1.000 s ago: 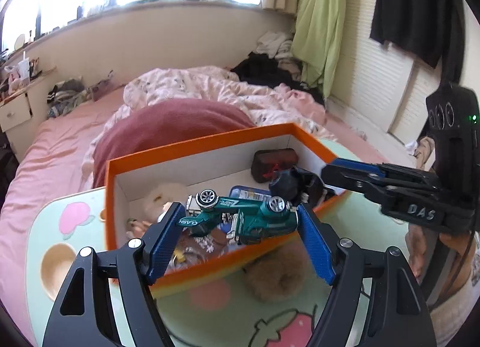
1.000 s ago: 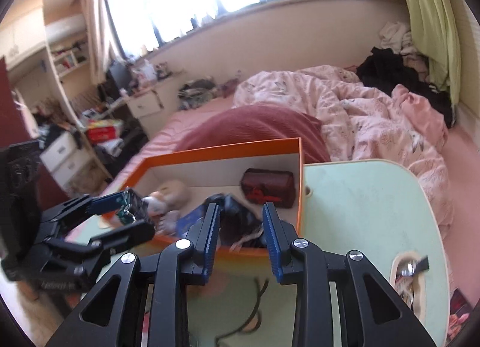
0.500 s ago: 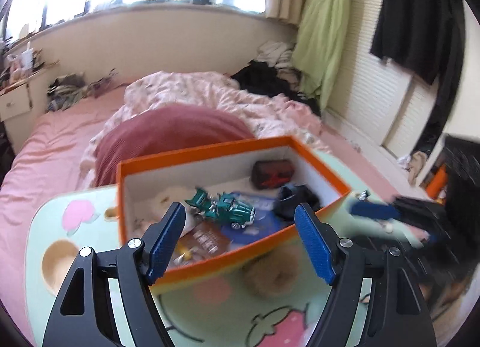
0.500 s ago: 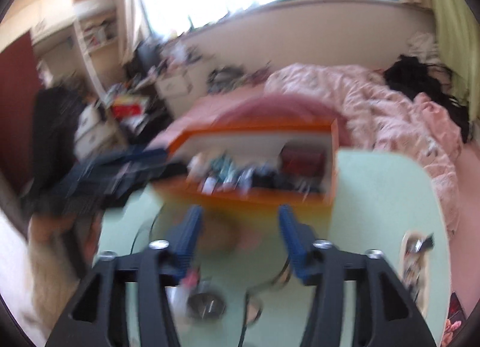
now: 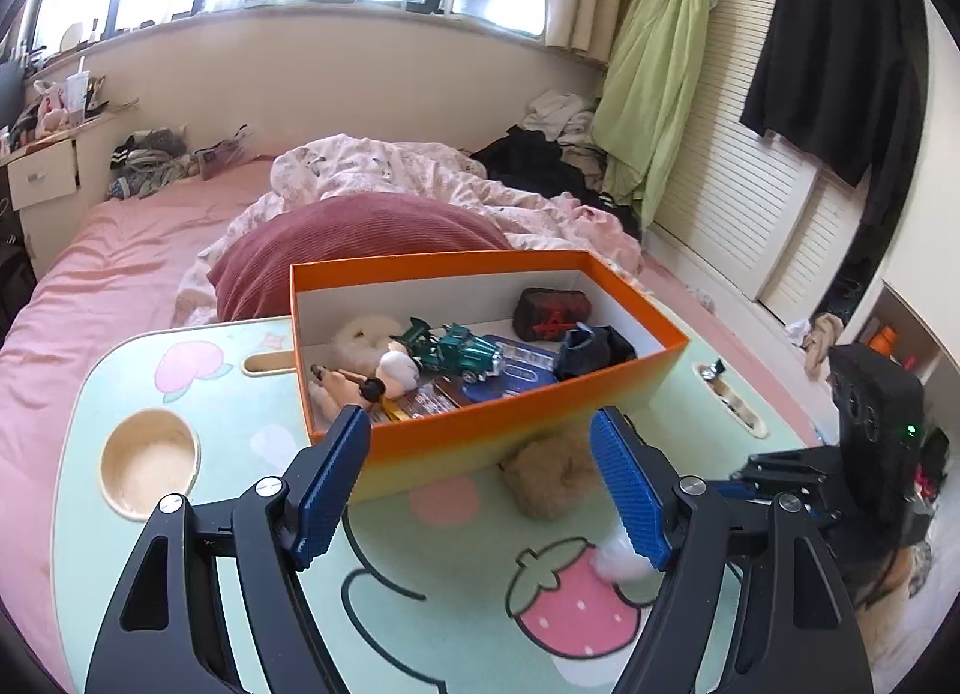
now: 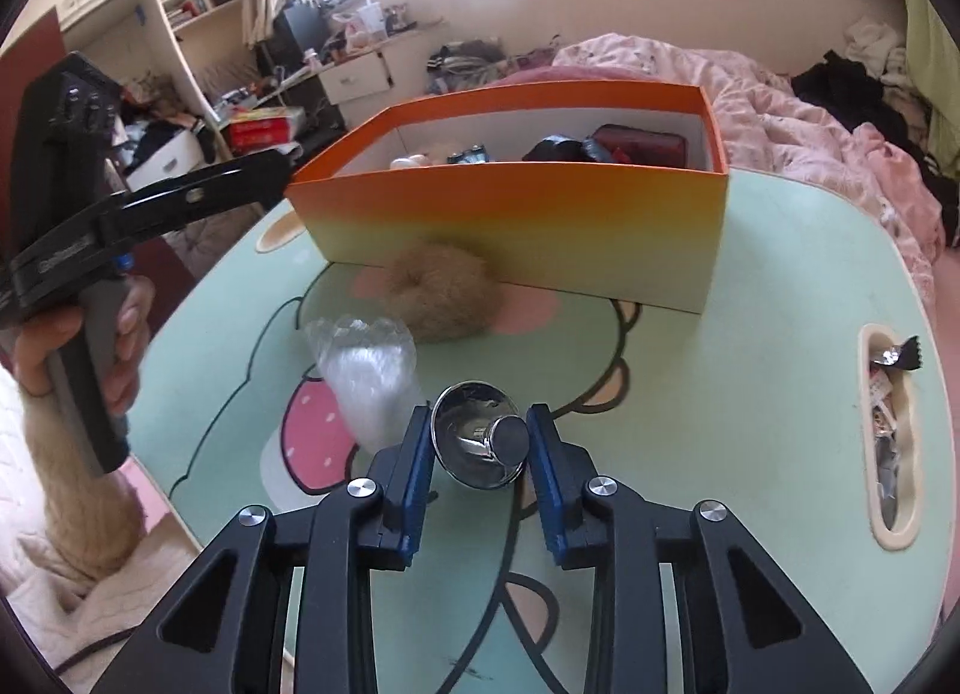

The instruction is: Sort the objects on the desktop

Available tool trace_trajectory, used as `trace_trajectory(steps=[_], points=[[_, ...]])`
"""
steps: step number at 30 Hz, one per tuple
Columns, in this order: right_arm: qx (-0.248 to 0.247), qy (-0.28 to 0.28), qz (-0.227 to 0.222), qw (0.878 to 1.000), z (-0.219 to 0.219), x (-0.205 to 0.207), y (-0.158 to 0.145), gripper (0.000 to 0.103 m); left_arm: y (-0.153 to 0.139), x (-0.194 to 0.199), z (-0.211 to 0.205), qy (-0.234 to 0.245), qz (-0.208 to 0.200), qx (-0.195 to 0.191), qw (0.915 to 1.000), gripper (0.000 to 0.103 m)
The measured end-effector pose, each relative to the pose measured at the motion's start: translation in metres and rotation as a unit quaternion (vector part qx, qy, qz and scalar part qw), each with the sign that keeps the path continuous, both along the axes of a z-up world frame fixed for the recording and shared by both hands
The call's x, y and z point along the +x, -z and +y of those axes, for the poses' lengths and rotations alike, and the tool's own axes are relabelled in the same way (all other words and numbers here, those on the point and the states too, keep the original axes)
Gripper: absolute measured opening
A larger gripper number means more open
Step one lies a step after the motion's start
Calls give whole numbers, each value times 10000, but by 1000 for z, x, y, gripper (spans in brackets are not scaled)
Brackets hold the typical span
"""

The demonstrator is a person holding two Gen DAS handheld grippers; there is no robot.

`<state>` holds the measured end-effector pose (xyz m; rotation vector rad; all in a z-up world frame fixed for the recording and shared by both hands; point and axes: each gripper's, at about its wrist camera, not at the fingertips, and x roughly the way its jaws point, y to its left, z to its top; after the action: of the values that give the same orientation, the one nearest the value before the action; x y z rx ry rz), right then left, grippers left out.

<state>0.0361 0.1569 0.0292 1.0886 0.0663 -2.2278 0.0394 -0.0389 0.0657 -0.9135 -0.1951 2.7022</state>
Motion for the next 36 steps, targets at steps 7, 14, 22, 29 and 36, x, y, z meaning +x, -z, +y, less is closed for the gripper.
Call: trace_trajectory(steps=[7, 14, 22, 29, 36], points=[[-668, 400, 605, 9951, 11, -15, -47, 30, 0, 7, 5, 47, 72, -50, 10000, 76], [-516, 932, 1419, 9841, -22, -61, -83, 62, 8, 0, 3, -128, 61, 126, 9998, 76], [-179, 832, 1232, 9887, -36, -74, -42, 86, 14, 1, 2, -165, 121, 217, 9996, 76], [-625, 993, 1260, 9851, -4, -38, -52, 86, 15, 10, 5, -41, 92, 123, 9999, 76], [98, 862, 750, 9934, 2, 6, -29, 86, 22, 34, 18, 94, -126, -582, 9982, 82]])
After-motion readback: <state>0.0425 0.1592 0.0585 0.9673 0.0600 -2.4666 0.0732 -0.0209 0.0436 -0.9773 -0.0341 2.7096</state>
